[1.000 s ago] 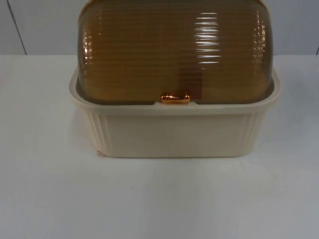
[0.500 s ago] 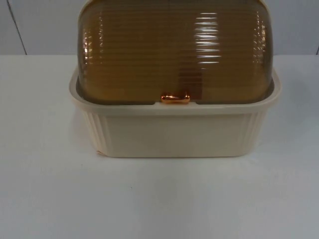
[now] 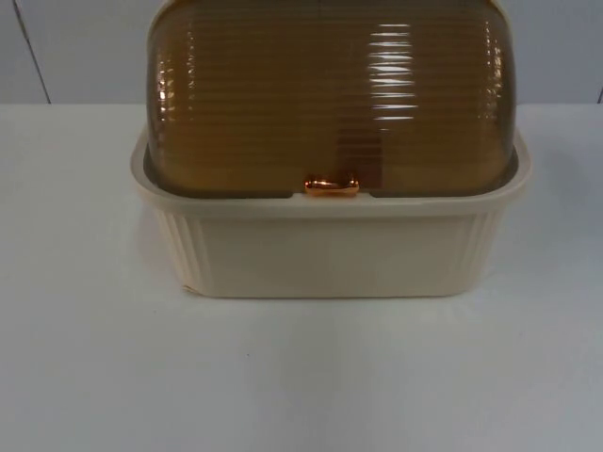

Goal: Open the box lid with the left hand, place the block into the box with the right hand, then close the box lid with the left hand.

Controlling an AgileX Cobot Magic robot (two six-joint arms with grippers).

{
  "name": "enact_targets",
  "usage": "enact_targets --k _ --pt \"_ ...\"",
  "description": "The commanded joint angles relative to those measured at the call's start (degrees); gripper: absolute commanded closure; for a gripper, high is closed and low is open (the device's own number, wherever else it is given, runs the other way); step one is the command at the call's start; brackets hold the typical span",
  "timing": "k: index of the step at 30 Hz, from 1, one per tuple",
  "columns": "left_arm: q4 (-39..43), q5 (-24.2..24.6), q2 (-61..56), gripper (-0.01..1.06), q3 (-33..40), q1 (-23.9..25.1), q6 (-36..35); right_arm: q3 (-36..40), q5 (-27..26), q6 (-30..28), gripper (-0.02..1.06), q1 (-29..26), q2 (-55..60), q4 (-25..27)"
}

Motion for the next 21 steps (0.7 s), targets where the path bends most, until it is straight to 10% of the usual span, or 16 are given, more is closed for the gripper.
enact_targets --k 1,3,4,21 --pt "-0.9 0.0 -0.6 0.49 0.1 -0.4 -0.5 0.3 -1.1 0.5 -0.01 0.3 -0.4 0.1" --pt "-0.5 0.0 -0.6 0.05 0.1 -1.6 -0.5 0.3 -0.9 0.5 -0.01 0.3 -0.4 0.1" --pt "0.3 -0.3 -0.8 0.0 0.1 -2.1 -0.5 0.3 -0.9 0.5 -0.01 0.3 -0.4 0.1" --pt "2.0 -0.4 -9.7 0.0 0.1 -3.3 0.0 0.3 -0.6 0.5 -0.01 0.3 -9.6 -0.3"
